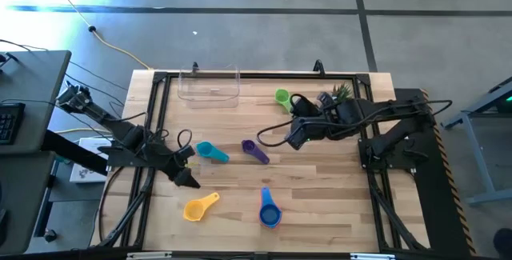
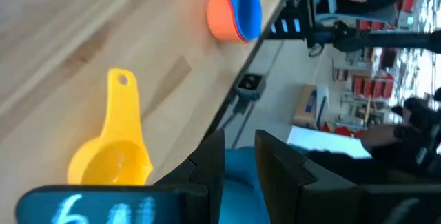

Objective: Nest measuring cups in basket
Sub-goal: Stack the yellow measuring cup on the blue measuring cup

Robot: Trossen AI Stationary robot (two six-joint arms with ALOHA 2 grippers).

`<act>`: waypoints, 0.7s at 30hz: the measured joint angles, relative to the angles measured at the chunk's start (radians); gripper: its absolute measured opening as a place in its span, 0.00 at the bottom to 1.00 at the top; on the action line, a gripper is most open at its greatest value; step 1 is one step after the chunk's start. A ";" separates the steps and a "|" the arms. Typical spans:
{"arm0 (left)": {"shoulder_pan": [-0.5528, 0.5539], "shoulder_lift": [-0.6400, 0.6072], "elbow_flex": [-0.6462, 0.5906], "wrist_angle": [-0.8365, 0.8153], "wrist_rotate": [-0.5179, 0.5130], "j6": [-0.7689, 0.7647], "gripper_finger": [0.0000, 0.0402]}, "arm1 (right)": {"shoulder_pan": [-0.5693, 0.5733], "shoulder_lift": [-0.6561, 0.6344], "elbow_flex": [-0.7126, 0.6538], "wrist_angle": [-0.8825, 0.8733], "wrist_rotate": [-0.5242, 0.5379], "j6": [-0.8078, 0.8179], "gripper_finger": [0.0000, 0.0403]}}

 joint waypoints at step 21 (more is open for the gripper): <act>0.014 -0.114 0.000 -0.501 0.000 0.254 0.18 | -0.277 0.001 0.000 0.100 0.125 -0.025 0.25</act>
